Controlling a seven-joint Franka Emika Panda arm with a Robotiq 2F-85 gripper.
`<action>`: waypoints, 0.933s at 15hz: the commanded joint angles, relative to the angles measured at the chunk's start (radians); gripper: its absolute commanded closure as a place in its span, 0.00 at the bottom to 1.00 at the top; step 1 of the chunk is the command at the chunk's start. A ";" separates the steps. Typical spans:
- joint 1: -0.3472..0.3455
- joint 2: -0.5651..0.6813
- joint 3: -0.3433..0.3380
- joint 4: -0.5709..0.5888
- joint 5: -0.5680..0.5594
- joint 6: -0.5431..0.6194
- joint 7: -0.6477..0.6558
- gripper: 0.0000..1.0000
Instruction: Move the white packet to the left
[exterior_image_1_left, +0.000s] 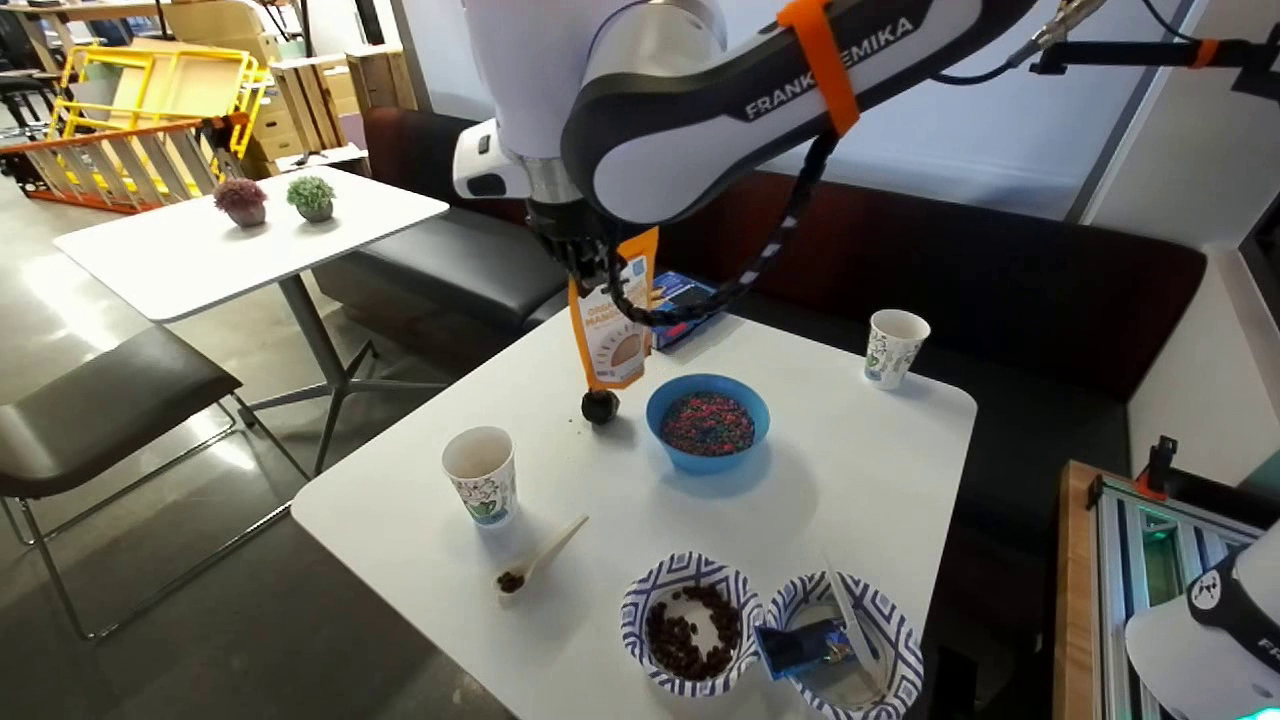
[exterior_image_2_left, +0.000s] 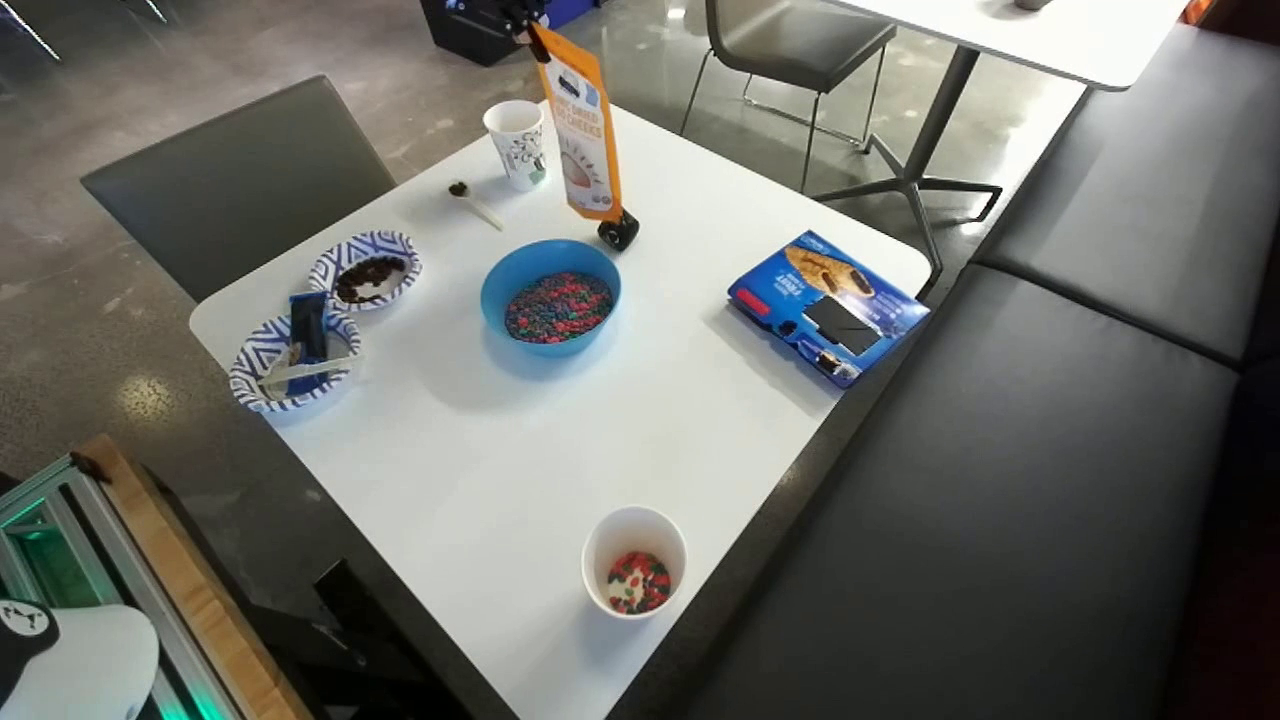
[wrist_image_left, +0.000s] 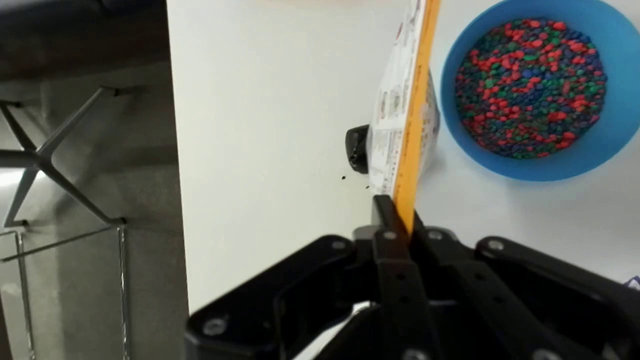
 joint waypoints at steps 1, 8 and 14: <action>0.019 0.123 0.009 0.155 -0.015 0.023 -0.134 0.99; 0.029 0.267 0.018 0.325 0.030 0.081 -0.376 0.99; 0.030 0.369 0.016 0.421 0.070 0.090 -0.522 0.99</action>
